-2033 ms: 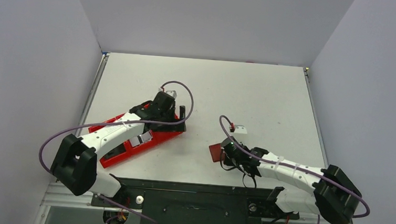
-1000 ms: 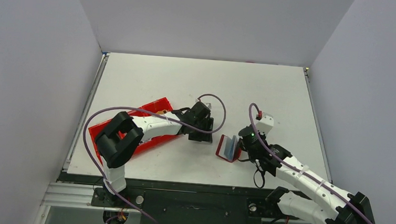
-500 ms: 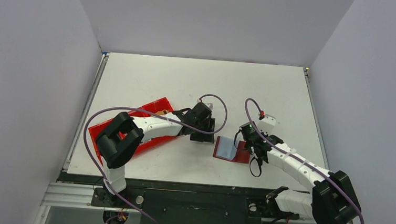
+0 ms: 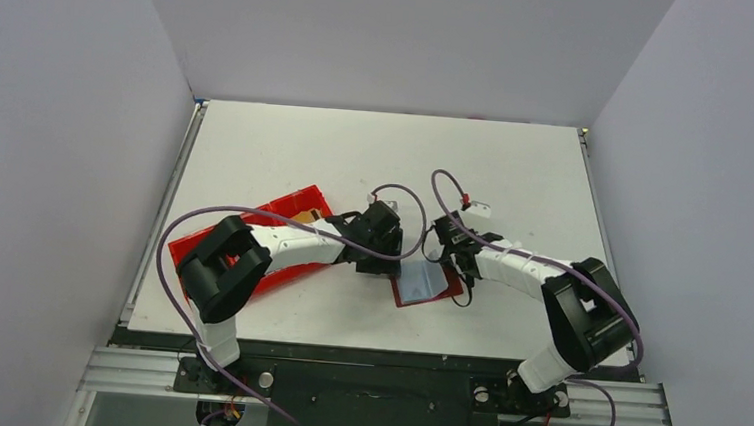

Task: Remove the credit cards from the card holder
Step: Open the card holder at the center of the board, then remove the credit card from the card holder.

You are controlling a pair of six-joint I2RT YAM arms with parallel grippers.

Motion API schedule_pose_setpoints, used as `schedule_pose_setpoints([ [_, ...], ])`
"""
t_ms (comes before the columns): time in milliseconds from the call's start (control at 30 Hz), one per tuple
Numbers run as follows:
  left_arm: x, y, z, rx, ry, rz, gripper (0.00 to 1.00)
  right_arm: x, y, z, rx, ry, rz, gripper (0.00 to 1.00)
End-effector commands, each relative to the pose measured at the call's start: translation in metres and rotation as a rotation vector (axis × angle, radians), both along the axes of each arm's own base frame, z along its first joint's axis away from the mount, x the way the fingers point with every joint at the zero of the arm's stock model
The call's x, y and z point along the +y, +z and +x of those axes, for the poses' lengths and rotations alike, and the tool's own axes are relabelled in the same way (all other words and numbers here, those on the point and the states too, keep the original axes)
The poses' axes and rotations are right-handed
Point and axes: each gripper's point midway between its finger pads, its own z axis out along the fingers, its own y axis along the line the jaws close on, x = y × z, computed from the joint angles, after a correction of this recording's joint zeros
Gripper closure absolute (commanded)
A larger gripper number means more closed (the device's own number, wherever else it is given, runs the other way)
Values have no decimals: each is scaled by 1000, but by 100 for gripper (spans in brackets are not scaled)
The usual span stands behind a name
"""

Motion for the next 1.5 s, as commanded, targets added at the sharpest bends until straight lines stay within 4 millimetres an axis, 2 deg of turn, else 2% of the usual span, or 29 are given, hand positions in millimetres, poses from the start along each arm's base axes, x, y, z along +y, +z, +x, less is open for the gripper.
schedule_pose_setpoints([
  [0,13,18,10,-56,83,-10,49,60,-1,4,-14,120,90,100],
  [100,28,16,9,-60,119,9,50,89,-4,-11,-8,162,134,100],
  [200,42,18,6,-63,140,12,51,107,-14,-32,16,191,173,100],
  [333,52,21,2,-75,153,19,51,101,-23,-41,29,186,165,100],
  [400,55,23,0,-78,152,22,51,97,-17,-40,13,176,173,100],
  [467,56,26,0,-85,150,19,51,92,-6,-36,-5,168,183,94],
  [600,50,35,1,-97,112,8,51,88,34,-26,-72,173,188,81],
  [667,46,38,1,-98,93,10,51,86,52,-21,-108,174,183,73],
  [733,43,41,2,-101,78,12,51,86,69,-19,-138,177,185,61],
  [800,43,41,1,-96,65,26,51,84,82,-17,-162,179,189,56],
  [967,42,42,-1,-101,51,37,50,81,109,-17,-214,179,213,54],
  [1100,45,53,0,-116,71,27,48,94,133,-24,-258,247,245,53],
  [1200,64,72,9,-157,131,47,46,110,143,-35,-273,306,260,52],
  [1267,85,80,15,-169,184,56,45,133,147,-49,-275,376,283,52],
  [1300,93,83,18,-173,203,54,44,141,144,-52,-266,399,290,52],
  [1400,132,98,27,-196,287,50,42,173,141,-67,-244,493,297,52],
  [1433,147,99,31,-195,313,63,41,179,131,-68,-221,512,272,51],
  [1467,154,105,31,-206,326,57,41,188,131,-71,-217,536,272,51],
])
